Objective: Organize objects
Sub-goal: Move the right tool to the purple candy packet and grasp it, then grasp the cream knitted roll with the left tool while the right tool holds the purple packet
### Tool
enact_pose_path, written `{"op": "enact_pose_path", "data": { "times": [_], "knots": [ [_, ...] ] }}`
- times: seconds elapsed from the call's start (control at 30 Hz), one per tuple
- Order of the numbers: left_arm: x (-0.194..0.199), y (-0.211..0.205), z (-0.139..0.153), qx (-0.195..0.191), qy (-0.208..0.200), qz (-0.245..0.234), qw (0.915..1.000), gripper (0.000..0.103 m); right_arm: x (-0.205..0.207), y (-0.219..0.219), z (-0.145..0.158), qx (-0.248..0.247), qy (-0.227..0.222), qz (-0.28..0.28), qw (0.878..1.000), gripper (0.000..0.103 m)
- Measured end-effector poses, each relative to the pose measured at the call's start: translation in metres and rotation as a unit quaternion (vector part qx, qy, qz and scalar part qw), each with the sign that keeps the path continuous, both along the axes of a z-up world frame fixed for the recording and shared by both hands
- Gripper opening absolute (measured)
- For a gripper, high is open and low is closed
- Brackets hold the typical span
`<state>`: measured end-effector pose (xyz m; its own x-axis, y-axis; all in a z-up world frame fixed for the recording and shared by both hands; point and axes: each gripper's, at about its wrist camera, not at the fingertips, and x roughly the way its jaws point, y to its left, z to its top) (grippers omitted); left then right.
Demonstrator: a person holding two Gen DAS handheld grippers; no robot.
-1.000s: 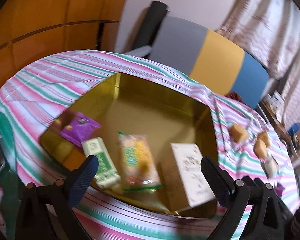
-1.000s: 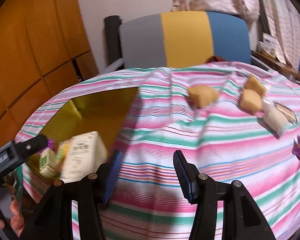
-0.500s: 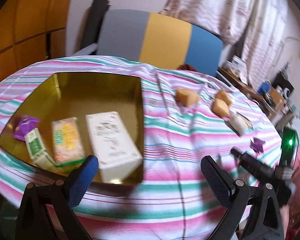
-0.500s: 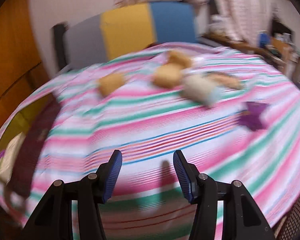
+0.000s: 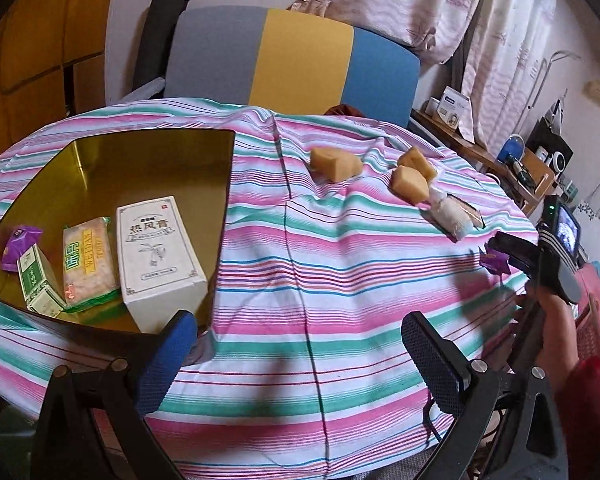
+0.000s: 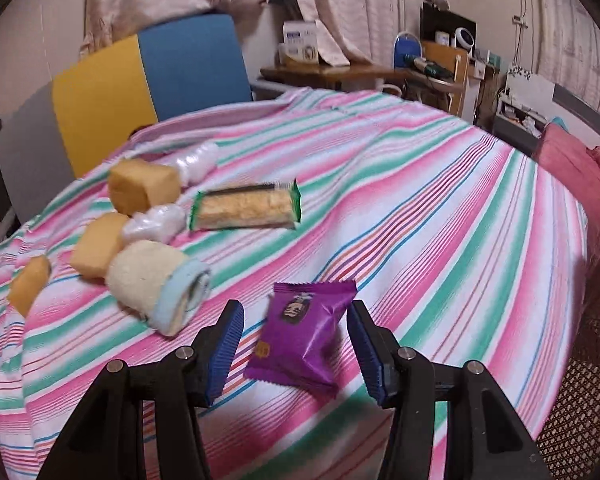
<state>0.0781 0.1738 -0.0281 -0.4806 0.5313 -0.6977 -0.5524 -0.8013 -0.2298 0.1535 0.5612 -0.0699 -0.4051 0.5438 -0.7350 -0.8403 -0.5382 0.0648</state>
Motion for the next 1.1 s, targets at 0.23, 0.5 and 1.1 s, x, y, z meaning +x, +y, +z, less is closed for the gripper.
{"op": "enact_pose_path", "data": {
  "times": [0.23,0.5,1.1],
  "knots": [
    [0.003,0.010,-0.004,-0.015,0.000,-0.009,0.9998,0.103,0.003,0.003,-0.014,-0.003,0.024,0.043,0.999,0.038],
    [0.003,0.017,-0.009,-0.023,-0.010,-0.015,0.9996,0.103,-0.023,0.015,-0.003,-0.004,0.038,0.095,0.995,0.038],
    [-0.002,0.044,-0.004,-0.031,-0.009,-0.022,0.9992,0.103,-0.034,-0.013,-0.002,-0.017,0.099,0.166,0.981,0.038]
  ]
}}
